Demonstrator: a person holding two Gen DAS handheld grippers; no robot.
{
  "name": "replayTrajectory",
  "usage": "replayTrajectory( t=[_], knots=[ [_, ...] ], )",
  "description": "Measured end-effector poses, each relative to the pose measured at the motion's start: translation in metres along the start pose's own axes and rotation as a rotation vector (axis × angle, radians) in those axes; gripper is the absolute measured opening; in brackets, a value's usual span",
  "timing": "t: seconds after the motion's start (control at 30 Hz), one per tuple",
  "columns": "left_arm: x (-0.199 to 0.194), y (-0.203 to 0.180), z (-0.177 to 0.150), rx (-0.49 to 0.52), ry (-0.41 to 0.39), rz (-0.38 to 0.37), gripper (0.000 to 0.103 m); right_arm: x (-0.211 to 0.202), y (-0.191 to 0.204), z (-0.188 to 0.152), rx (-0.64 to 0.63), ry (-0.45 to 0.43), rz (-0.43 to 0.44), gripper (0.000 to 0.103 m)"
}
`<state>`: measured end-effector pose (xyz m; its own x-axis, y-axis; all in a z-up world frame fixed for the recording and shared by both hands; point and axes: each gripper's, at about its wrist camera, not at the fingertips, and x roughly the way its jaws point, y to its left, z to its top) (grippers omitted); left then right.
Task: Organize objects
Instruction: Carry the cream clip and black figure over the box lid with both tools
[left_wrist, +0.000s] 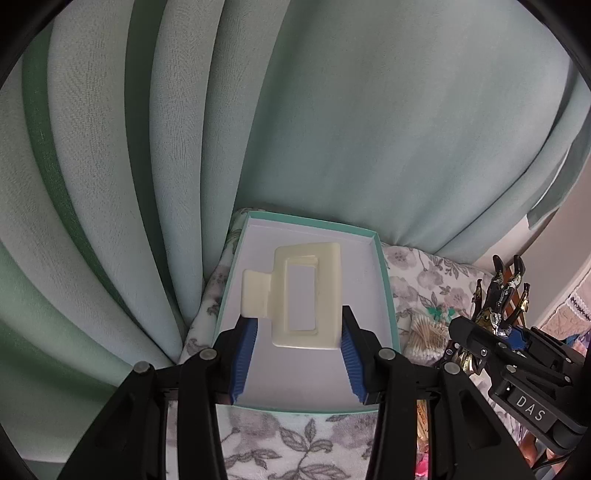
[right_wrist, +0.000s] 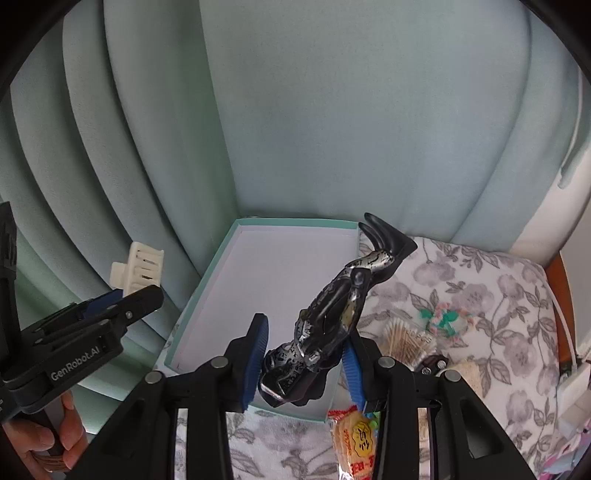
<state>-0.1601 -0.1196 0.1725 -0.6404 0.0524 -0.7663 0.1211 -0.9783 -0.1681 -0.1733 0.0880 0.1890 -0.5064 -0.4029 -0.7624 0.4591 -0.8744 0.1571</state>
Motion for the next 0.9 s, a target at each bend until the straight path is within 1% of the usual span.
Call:
replayTrajectory(
  t=[0.2, 0.33, 0.43, 0.6, 0.63, 0.8, 0.9],
  knots=[
    [0.019, 0.010, 0.025, 0.001, 0.012, 0.007, 0.045, 0.029, 0.016, 0.030, -0.051, 0.029, 0.017, 0.041],
    [0.037, 0.017, 0.032, -0.015, 0.031, 0.003, 0.045, 0.051, 0.022, 0.039, -0.081, 0.064, 0.022, 0.041],
    [0.055, 0.020, 0.029, -0.028, 0.063, -0.011, 0.045, 0.074, 0.023, 0.036, -0.085, 0.114, 0.022, 0.041],
    [0.090, 0.023, 0.017, -0.021, 0.137, 0.000, 0.045, 0.115, 0.022, 0.023, -0.099, 0.205, 0.017, 0.041],
    [0.096, 0.025, 0.014, -0.021, 0.149, 0.011, 0.045, 0.121, 0.020, 0.021, -0.092, 0.219, 0.014, 0.041],
    [0.122, 0.034, 0.007, -0.047, 0.202, 0.007, 0.045, 0.144, 0.018, 0.015, -0.112, 0.261, -0.009, 0.041],
    [0.132, 0.035, 0.005, -0.033, 0.214, 0.023, 0.045, 0.153, 0.019, 0.014, -0.137, 0.274, -0.028, 0.041]
  ],
)
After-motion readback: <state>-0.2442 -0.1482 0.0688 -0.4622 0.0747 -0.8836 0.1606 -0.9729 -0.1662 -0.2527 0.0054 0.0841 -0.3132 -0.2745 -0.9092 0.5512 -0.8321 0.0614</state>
